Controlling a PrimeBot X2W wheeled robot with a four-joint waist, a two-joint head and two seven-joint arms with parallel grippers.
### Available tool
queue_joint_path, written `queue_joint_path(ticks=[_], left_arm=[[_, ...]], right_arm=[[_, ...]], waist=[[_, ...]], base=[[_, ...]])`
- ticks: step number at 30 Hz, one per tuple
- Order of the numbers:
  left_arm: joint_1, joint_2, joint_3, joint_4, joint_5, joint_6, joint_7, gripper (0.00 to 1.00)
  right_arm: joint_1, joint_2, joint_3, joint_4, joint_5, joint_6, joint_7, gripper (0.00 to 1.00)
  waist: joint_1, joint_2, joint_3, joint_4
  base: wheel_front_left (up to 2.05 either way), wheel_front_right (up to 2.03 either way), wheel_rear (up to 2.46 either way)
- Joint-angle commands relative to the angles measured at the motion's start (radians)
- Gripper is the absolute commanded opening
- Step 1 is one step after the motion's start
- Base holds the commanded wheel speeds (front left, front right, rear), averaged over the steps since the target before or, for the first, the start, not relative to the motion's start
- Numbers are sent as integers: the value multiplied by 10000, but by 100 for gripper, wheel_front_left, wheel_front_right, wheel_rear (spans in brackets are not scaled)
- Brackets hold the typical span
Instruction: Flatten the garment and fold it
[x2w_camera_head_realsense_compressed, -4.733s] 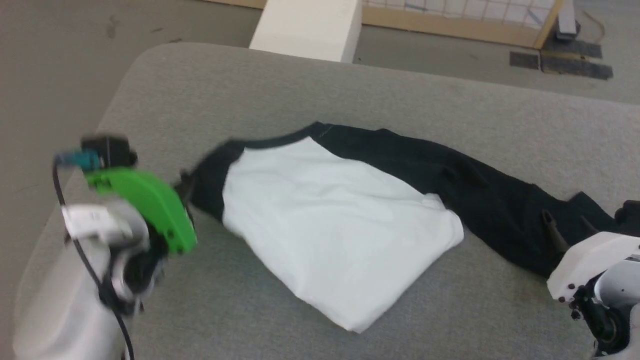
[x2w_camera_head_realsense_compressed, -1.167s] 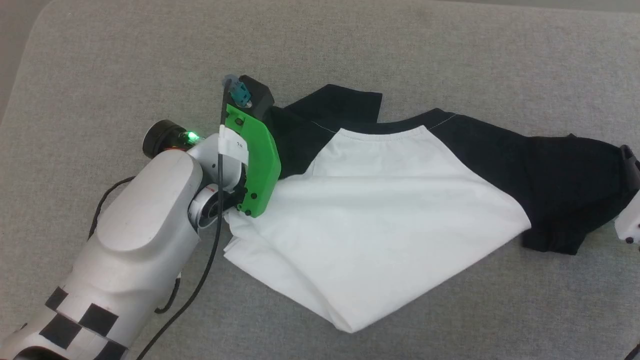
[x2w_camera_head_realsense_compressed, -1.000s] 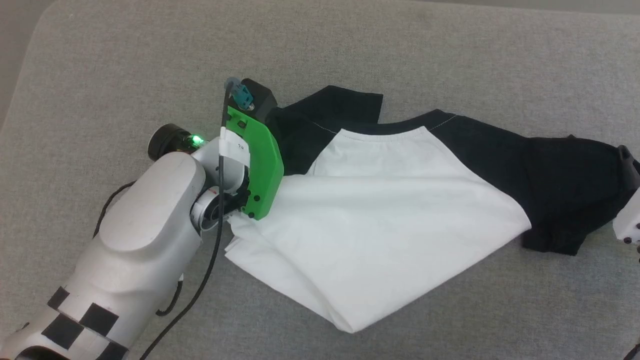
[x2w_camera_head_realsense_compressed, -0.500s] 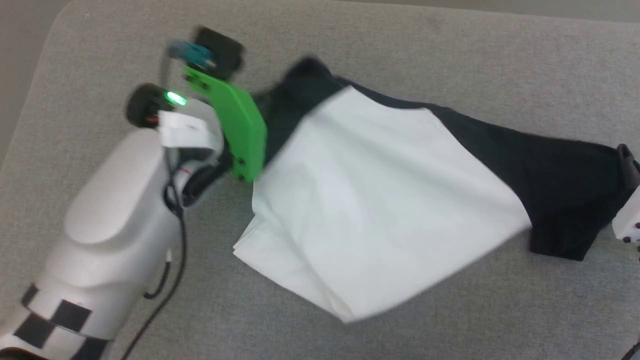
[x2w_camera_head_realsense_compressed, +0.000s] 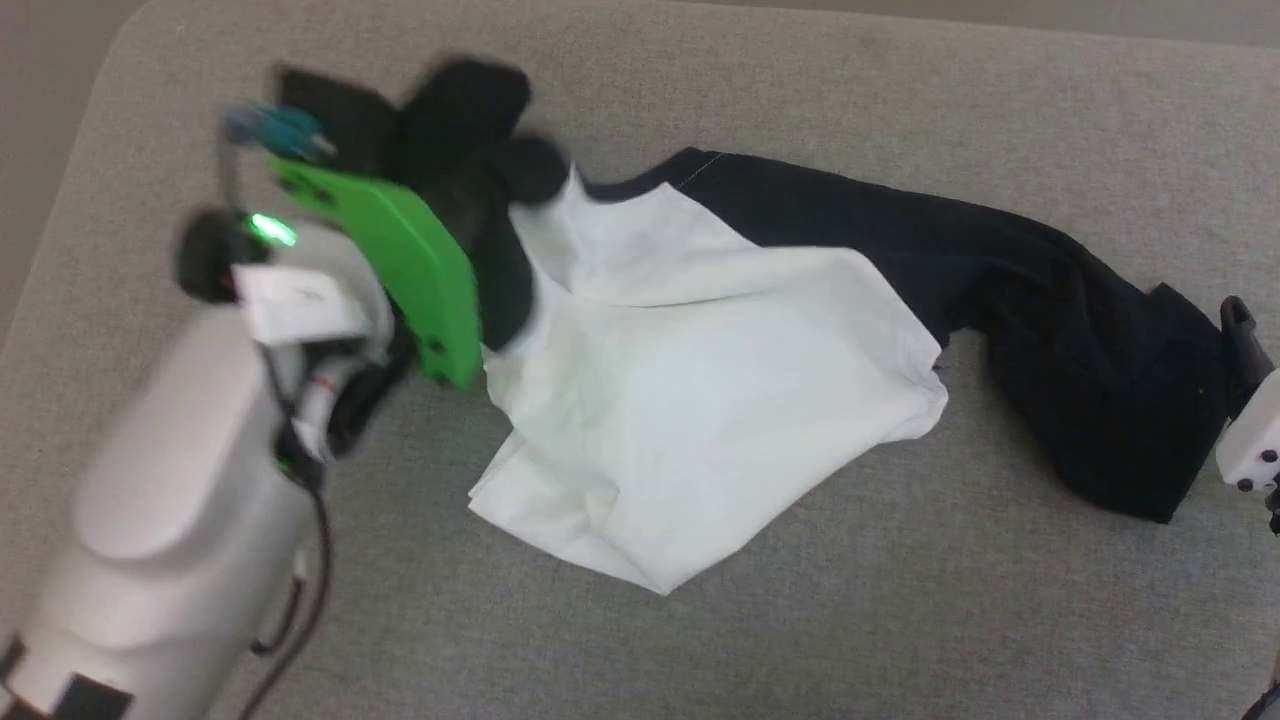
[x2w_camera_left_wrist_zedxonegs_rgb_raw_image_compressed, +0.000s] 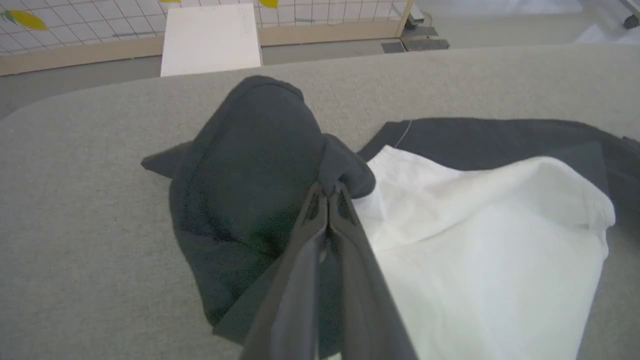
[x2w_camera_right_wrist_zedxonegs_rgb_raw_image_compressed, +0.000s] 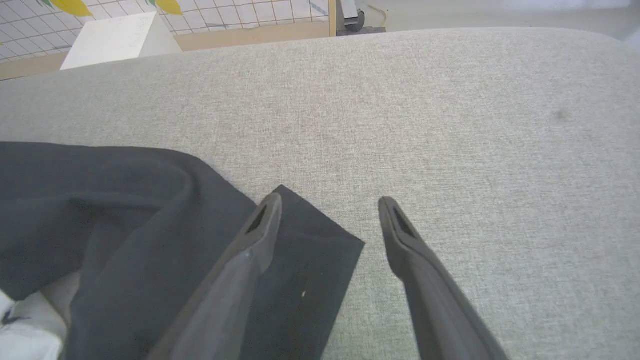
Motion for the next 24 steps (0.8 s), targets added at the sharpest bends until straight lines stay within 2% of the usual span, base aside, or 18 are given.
queue_joint_path(ticks=[1,5,7,8,9,13,17,24], left_arm=[[321,-172,-389,-34,32,-175,233,0],[733,-1020,-1619,763,-317,-901,893,0],[743,-1210,-1683,1107,-435,-1011,851,0],[715,-1262,-1666,1305,-434,-1031,749,27],[699,-1291,-1616,1404,-460,-1039,659,100],[599,-1299,-1176,1460,-638,-991,165,100],[490,-1237,-614,823,-1021,-1040,-218,100],[-242,-538,-32,24,-708,-738,-169,100]], right_arm=[[91,3,9,40,52,-11,-62,100],[16,3,169,222,122,-11,-119,100],[14,3,229,272,127,-11,-131,100],[28,3,255,295,134,-11,-145,100],[50,3,257,309,137,-11,-158,100],[224,3,176,355,149,-11,-204,100],[398,3,76,393,180,-11,-228,100],[408,3,202,431,240,-11,-210,100]], waist=[[0,0,22,45],[0,0,-22,45],[0,0,-56,14],[0,0,-81,-5],[0,0,-105,-12],[0,0,-231,-12],[0,0,-341,42],[0,0,-344,64]], base=[[0,0,0],[0,0,0],[0,0,0],[0,0,0],[0,0,0],[0,0,0],[0,0,0],[0,0,0]])
